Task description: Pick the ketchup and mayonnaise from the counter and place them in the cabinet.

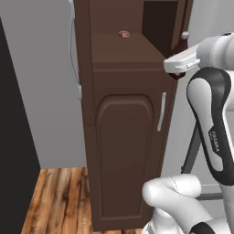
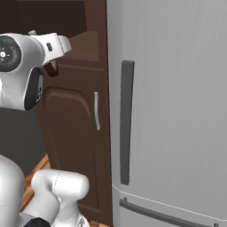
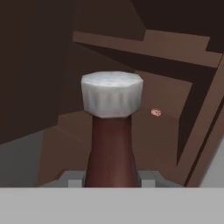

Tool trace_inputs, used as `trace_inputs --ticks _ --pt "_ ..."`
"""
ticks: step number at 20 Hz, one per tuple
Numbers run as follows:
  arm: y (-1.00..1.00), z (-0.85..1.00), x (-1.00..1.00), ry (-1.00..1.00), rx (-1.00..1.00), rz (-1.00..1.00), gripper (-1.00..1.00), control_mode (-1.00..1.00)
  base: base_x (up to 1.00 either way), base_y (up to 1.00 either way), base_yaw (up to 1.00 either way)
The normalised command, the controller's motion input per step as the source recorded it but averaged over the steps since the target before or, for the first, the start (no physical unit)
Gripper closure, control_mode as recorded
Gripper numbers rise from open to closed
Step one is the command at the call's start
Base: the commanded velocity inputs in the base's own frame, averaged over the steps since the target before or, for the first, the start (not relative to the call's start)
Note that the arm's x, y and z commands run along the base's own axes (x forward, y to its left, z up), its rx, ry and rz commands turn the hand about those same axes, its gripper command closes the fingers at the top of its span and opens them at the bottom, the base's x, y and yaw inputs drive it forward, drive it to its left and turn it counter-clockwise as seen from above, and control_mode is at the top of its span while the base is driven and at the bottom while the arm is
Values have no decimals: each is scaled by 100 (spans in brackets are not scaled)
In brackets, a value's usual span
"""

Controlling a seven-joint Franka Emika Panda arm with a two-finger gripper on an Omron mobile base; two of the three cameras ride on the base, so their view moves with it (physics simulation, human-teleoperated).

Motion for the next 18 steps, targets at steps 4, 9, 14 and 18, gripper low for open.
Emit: trace_inputs --ticks 4,9,14,18 --pt "3 10 25 0 0 0 100 -100 0 0 0" --pt "8 1 23 0 0 0 100 -100 0 0 0" --pt "12 0 25 0 0 0 100 -100 0 0 0" --pt "13 0 23 0 0 0 100 -100 0 0 0"
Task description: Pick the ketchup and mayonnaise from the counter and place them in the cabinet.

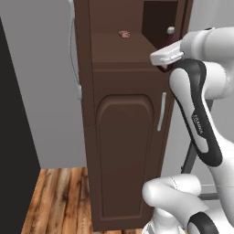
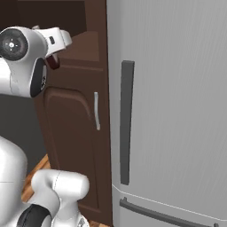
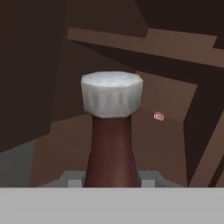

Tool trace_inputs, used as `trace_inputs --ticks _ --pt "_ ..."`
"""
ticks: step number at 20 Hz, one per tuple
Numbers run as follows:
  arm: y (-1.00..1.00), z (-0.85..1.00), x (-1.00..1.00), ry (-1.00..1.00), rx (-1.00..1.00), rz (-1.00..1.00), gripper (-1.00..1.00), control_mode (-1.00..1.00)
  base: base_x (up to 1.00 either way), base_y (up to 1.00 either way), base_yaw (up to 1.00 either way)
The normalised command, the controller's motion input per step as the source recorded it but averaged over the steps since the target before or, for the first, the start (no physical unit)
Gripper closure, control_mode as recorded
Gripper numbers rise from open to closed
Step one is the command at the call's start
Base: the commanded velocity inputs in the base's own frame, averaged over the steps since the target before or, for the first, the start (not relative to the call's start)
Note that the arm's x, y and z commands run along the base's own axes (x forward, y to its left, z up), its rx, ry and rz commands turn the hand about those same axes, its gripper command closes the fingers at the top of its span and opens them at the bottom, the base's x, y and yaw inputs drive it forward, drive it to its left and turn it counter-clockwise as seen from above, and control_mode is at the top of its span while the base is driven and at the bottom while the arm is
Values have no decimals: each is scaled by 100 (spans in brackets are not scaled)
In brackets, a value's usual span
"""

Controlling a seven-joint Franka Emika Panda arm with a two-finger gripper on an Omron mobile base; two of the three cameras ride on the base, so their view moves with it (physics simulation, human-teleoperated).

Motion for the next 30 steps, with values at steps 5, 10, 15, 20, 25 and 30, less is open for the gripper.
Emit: trace_inputs --ticks 5,10,15,20,25,30 --pt "12 -1 22 0 3 0 100 -100 0 0 0" --pt "9 -11 19 0 4 0 100 -100 0 0 0" --pt "5 -14 25 0 4 0 100 -100 0 0 0" --pt "1 -2 31 0 3 0 100 -100 0 0 0" --pt "10 0 32 0 0 0 100 -100 0 0 0" --pt "17 0 35 0 0 0 100 -100 0 0 0"
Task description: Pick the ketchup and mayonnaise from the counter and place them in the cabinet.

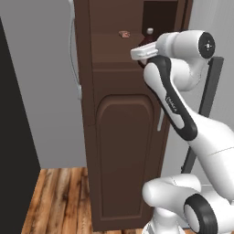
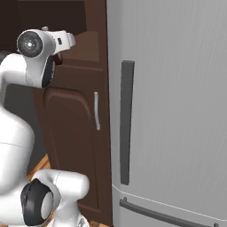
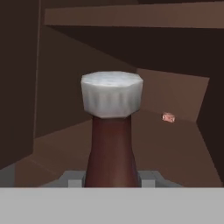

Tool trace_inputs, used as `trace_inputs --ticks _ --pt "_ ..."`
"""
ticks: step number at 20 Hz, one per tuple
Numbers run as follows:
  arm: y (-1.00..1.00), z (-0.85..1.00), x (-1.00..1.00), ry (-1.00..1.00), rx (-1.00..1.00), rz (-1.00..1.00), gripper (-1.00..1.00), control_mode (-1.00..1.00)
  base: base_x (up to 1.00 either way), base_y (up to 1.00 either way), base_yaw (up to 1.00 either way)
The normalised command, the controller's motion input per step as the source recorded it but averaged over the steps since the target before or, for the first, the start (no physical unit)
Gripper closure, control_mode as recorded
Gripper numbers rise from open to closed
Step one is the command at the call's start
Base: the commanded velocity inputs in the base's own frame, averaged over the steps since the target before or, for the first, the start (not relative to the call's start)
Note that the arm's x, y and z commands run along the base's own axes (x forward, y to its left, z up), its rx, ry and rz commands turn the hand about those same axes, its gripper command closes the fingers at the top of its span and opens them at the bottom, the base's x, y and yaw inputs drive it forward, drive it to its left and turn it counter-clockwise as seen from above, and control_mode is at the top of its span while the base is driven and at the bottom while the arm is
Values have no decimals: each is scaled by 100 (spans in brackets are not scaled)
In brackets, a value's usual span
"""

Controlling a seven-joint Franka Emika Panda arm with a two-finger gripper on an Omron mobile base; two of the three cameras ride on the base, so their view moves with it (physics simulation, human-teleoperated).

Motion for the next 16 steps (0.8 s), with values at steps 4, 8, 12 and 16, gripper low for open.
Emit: trace_inputs --ticks 4,8,12,16 --pt "16 0 36 0 0 0 100 -100 0 0 0" --pt "11 0 35 0 0 0 100 -100 0 0 0" --pt "4 -6 35 0 0 0 100 -100 0 0 0" --pt "3 -22 31 0 1 0 100 -100 0 0 0"
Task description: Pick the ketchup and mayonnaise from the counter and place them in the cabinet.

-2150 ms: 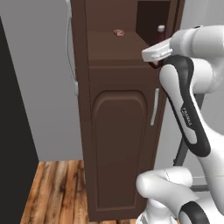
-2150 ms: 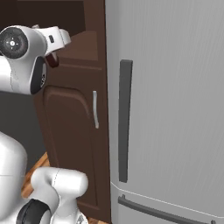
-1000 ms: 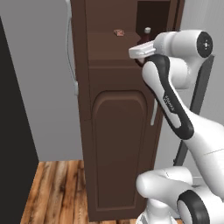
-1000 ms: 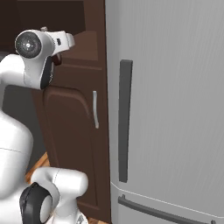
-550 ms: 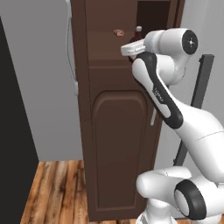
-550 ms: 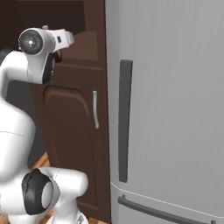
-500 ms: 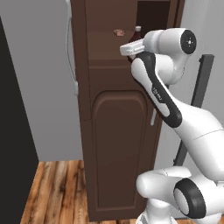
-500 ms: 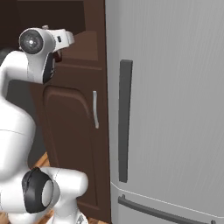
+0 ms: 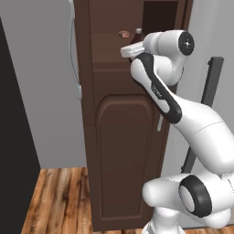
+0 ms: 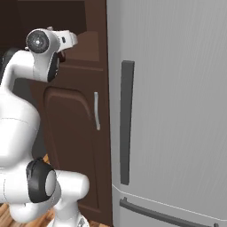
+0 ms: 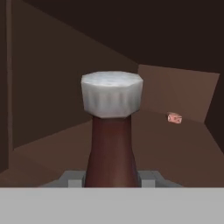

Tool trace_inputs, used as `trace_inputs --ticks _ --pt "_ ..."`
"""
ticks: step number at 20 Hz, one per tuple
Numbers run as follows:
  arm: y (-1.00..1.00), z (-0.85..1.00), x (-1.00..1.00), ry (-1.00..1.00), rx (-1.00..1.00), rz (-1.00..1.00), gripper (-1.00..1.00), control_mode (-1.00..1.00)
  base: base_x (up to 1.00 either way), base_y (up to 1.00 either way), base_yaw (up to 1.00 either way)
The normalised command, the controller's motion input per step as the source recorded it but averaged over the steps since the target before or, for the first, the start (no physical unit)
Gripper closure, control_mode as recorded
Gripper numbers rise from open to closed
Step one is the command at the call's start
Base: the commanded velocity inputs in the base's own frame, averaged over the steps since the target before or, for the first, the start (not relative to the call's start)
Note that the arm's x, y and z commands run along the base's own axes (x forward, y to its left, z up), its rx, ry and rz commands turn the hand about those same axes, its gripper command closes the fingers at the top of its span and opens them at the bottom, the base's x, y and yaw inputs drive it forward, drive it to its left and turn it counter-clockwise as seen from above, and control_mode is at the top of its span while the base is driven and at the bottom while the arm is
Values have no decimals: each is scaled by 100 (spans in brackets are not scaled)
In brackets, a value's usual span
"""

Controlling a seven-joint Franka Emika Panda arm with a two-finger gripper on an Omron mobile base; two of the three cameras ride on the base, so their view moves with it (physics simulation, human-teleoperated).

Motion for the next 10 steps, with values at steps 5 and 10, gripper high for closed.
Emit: trace_inputs --ticks 5,10 --pt "4 -28 27 0 1 0 100 -100 0 0 0" --pt "1 -12 26 0 1 0 100 -100 0 0 0"
